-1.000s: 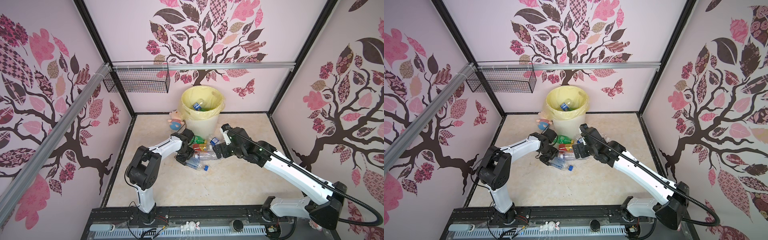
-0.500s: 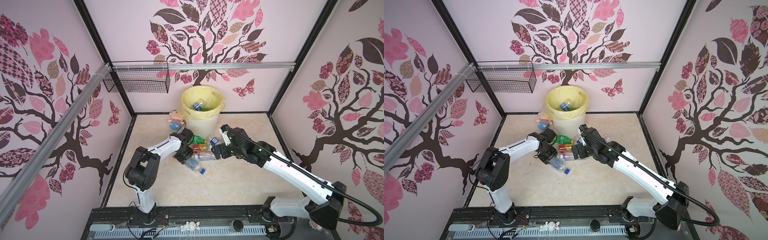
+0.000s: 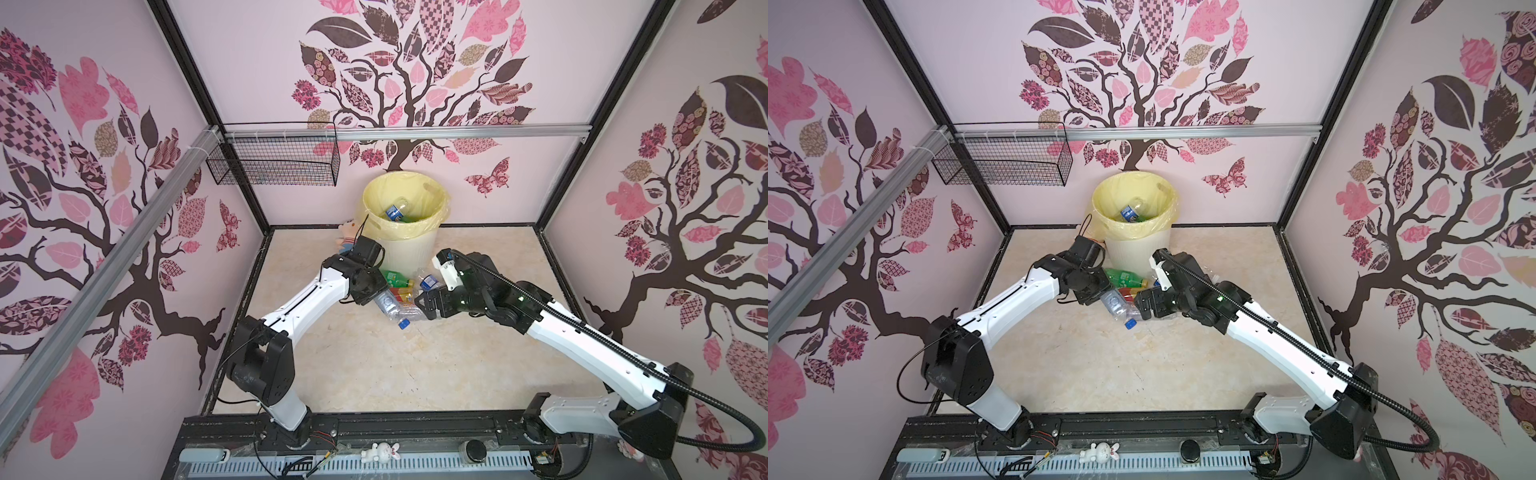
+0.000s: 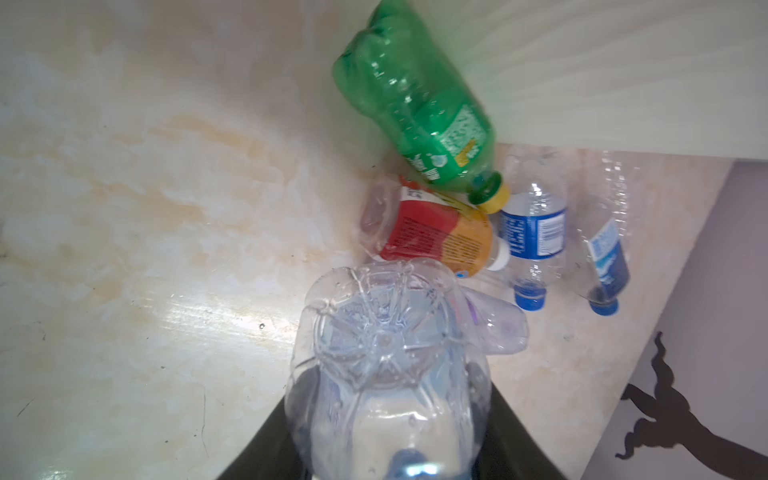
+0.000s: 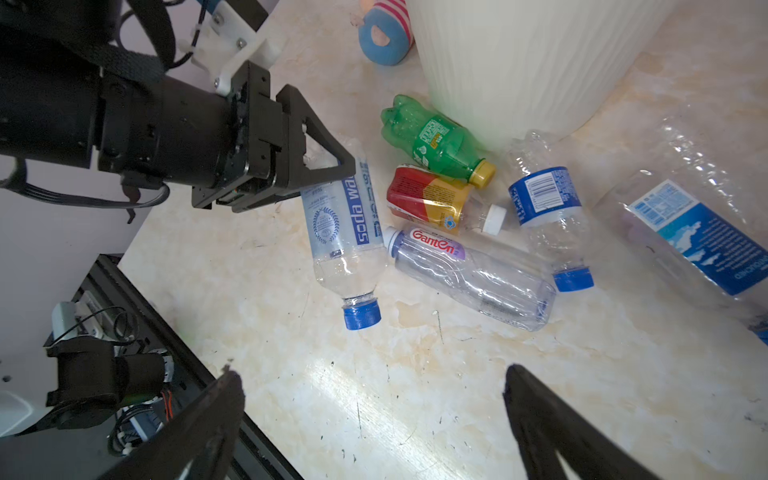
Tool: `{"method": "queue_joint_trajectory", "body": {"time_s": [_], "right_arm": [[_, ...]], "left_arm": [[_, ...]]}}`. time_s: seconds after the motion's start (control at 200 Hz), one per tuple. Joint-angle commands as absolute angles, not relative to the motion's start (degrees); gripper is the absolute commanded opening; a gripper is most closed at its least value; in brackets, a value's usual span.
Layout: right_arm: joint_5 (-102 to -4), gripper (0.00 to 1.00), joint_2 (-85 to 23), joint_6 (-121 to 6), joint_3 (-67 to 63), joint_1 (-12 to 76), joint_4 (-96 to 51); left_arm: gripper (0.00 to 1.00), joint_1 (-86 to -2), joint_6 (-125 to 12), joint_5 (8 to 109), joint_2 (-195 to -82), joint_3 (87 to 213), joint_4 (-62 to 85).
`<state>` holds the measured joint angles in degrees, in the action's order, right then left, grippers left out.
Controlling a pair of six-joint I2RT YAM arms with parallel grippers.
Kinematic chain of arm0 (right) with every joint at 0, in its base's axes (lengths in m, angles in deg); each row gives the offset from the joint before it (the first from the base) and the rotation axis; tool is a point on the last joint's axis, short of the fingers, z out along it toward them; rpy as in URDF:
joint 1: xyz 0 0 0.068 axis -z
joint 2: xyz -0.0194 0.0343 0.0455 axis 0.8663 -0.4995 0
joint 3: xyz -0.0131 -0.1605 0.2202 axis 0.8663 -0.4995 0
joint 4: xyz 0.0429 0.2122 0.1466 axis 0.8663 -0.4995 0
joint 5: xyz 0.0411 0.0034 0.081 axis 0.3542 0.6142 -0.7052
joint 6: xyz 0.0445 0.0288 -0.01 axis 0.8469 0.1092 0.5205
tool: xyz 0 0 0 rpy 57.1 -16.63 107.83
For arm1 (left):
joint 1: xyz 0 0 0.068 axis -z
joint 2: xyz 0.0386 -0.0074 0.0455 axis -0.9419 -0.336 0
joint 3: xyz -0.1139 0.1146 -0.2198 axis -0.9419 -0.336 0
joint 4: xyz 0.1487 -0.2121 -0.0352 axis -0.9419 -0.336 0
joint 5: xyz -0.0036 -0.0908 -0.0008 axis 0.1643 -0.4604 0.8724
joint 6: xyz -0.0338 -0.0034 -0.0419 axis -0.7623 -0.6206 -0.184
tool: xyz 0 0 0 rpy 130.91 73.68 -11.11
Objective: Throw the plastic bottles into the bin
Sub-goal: 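Close right gripper on the soda water bottle held by left gripper, then raise the soda water bottle with right gripper over the bin while left gripper withdraws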
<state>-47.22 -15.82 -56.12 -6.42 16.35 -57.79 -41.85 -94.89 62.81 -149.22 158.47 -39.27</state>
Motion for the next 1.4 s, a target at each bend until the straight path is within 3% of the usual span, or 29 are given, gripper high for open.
{"method": "queue_joint_trajectory", "body": {"time_s": [0.0, 0.21, 0.39, 0.8, 0.965, 1.19, 1.395], "right_arm": [[-51.4, 1.00, -16.5, -55.2, -2.6, 17.5, -57.3], [-57.7, 0.99, -16.0, -52.2, -1.3, 23.4, -55.3], [-57.2, 1.00, -17.9, -53.8, 2.1, 24.1, -56.0], [-56.0, 0.97, -20.8, -55.0, 5.9, 28.4, -54.0], [-57.5, 0.87, -20.9, -56.6, 6.1, 28.5, -52.8], [-60.1, 0.58, -19.1, -55.7, 3.4, 28.5, -48.3], [-58.3, 0.52, -18.3, -56.2, 4.1, 28.5, -49.7]], "left_arm": [[0.49, -42.1, -90.0, 60.9, -146.7, 163.3, -35.3], [0.48, -42.0, -89.9, 56.1, -143.8, 167.9, -29.6], [0.48, -41.0, -91.3, 49.3, -143.8, 171.8, -23.4], [0.49, -37.6, -89.8, 44.6, -144.9, 176.7, -22.4], [0.49, -37.0, -90.3, 44.3, -145.2, 177.1, -22.5], [0.53, -36.2, -90.7, 44.2, -146.6, 178.7, -23.8], [0.68, -38.2, -93.3, 45.3, -146.7, 180.5, -23.7]]}}
